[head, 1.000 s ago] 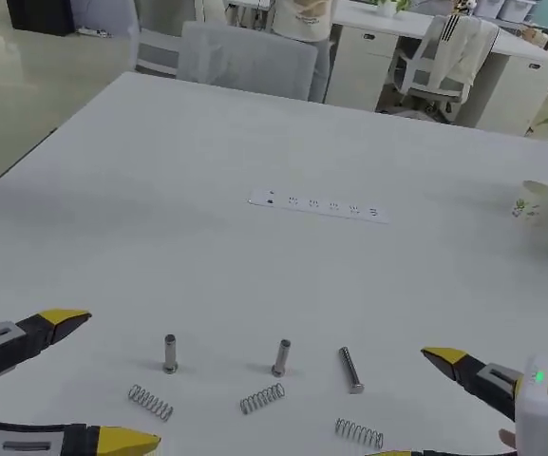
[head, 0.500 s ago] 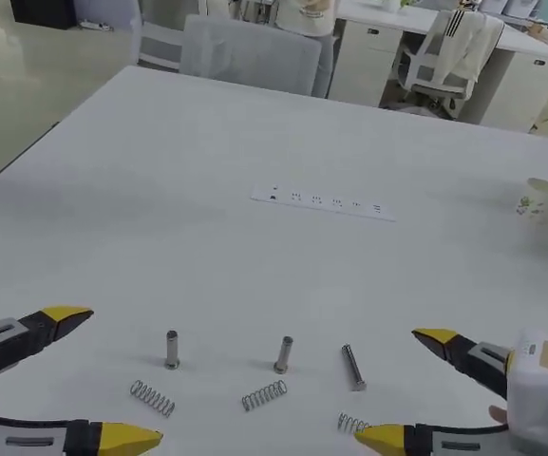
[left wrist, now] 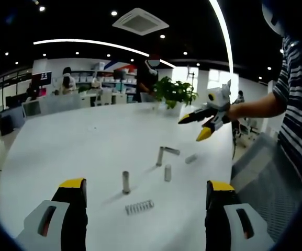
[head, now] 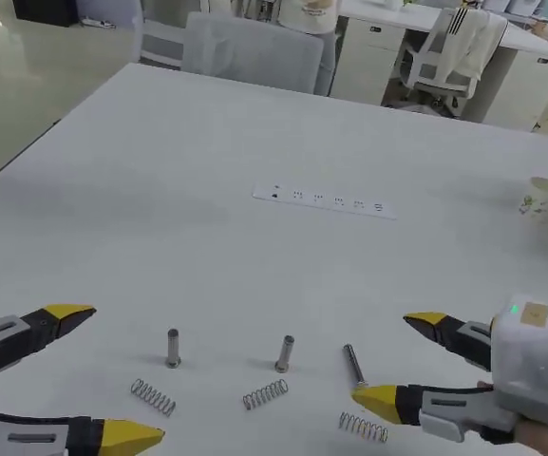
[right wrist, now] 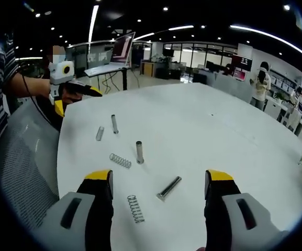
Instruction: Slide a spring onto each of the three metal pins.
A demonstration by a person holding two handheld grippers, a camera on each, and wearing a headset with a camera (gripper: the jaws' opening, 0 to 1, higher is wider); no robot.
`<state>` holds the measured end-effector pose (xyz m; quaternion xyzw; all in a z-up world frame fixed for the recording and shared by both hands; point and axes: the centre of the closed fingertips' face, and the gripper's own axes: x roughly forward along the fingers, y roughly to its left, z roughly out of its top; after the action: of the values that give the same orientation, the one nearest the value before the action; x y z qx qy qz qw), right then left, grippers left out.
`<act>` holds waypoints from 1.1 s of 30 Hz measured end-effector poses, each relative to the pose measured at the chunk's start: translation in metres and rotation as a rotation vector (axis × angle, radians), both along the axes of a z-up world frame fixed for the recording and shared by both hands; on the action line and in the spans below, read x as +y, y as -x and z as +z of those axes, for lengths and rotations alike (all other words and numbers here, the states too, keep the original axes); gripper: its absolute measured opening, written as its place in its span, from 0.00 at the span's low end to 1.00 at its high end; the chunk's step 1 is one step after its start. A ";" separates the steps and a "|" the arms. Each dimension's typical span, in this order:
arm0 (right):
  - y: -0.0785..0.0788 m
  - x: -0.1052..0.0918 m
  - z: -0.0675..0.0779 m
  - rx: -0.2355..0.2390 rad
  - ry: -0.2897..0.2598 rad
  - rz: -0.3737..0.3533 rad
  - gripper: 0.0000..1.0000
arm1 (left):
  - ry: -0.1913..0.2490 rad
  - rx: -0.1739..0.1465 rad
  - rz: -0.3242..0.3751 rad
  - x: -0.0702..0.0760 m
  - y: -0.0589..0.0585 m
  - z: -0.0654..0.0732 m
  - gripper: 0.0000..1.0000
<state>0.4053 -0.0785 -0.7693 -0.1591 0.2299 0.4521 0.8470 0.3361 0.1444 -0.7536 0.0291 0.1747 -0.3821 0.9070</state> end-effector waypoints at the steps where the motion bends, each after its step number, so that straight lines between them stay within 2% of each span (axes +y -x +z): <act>1: -0.002 0.000 -0.001 0.012 0.003 -0.006 0.69 | 0.001 0.001 0.000 0.000 0.000 0.000 0.92; 9: -0.009 0.006 -0.015 0.104 0.045 -0.019 0.48 | 0.001 0.002 0.002 0.001 0.000 0.001 0.91; 14: -0.012 0.007 -0.028 0.145 0.088 -0.025 0.41 | 0.002 0.004 0.003 0.002 0.000 0.000 0.91; 19: -0.021 0.004 -0.038 0.189 0.110 -0.064 0.35 | 0.001 0.005 0.004 0.003 0.000 -0.001 0.91; 28: -0.035 0.002 -0.053 0.301 0.105 -0.158 0.21 | 0.004 0.008 -0.005 -0.001 0.000 -0.001 0.91; 33: -0.041 0.004 -0.061 0.334 0.122 -0.191 0.19 | 0.005 0.010 -0.005 0.000 0.000 -0.002 0.90</act>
<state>0.4462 -0.0748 -0.8302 -0.1104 0.4079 0.3753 0.8250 0.3358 0.1448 -0.7554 0.0256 0.1784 -0.3851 0.9051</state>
